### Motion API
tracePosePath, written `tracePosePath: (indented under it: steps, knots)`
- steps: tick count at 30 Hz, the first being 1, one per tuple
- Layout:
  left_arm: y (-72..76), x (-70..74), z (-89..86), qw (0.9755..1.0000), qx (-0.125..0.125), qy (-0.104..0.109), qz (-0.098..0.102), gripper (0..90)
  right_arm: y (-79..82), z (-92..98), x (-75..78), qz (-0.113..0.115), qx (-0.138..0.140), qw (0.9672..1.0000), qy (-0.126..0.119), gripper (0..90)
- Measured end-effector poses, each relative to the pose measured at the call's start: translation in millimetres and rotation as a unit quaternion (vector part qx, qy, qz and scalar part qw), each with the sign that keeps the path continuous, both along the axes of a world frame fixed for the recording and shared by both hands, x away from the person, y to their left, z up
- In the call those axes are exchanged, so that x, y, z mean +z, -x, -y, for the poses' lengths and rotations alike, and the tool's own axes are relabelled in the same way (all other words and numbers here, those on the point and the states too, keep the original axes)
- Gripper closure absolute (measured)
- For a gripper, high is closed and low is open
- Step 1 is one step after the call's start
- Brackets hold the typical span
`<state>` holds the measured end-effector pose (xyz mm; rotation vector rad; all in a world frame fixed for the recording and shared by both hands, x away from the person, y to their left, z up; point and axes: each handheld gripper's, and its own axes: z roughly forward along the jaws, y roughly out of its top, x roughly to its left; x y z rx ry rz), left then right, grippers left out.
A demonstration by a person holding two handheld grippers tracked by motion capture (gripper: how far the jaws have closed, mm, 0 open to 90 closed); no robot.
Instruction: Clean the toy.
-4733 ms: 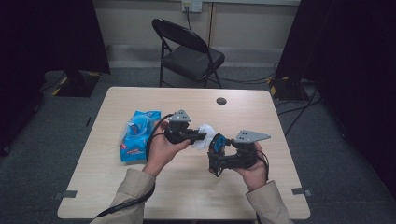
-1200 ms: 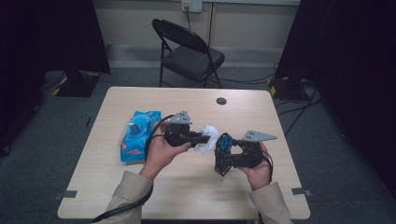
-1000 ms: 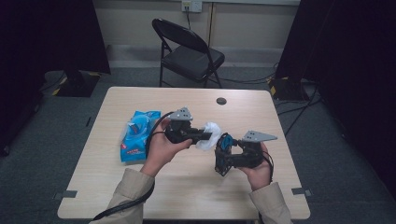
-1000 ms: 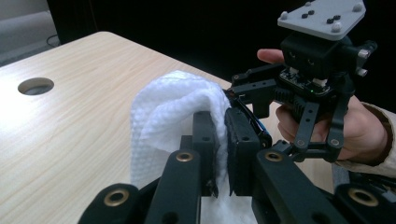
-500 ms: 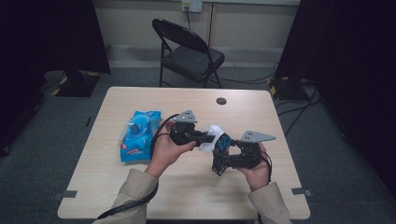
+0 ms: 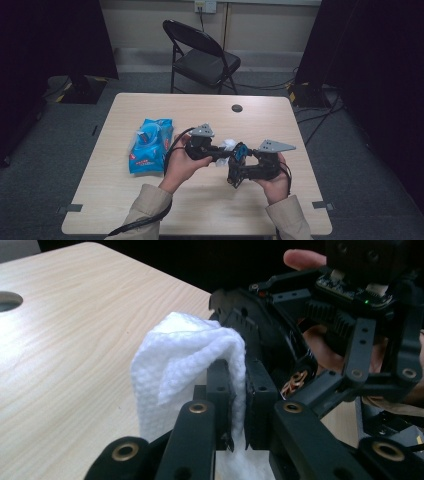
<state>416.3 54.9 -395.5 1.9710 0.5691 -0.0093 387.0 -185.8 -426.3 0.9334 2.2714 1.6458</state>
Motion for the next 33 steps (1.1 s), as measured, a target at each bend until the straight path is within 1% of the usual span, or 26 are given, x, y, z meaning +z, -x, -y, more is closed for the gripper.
tracePosePath:
  steps: [8, 15, 22, 23, 25, 33]
  knots:
    - [1.5, -11.8, -0.4, 0.9999, -0.001, -0.004, -0.010, 84.1, -0.8, 1.1, -0.5, -0.003, -0.002, 1.0000, -0.008, 25.0]
    - [3.2, -18.4, -0.1, 0.9999, -0.002, -0.010, -0.011, 84.0, -0.8, 0.6, 0.1, -0.003, -0.003, 1.0000, -0.007, 25.0]
    - [5.4, -31.2, 1.1, 0.9997, 0.000, -0.017, -0.016, 84.0, -0.5, -0.4, -0.3, -0.003, -0.003, 1.0000, -0.004, 25.0]
    - [5.4, -31.2, 1.1, 0.9997, 0.000, -0.017, -0.016, 84.0, -0.5, -0.6, -0.3, -0.003, -0.003, 1.0000, -0.004, 25.0]
    - [6.2, -36.9, 1.2, 0.9996, 0.000, -0.021, -0.020, 84.0, -0.2, -1.0, -0.2, -0.003, -0.002, 1.0000, -0.003, 25.0]
    - [7.6, -47.1, 3.3, 0.9993, 0.000, -0.029, -0.023, 84.0, -0.1, -0.6, 0.2, -0.003, -0.002, 1.0000, -0.007, 25.0]
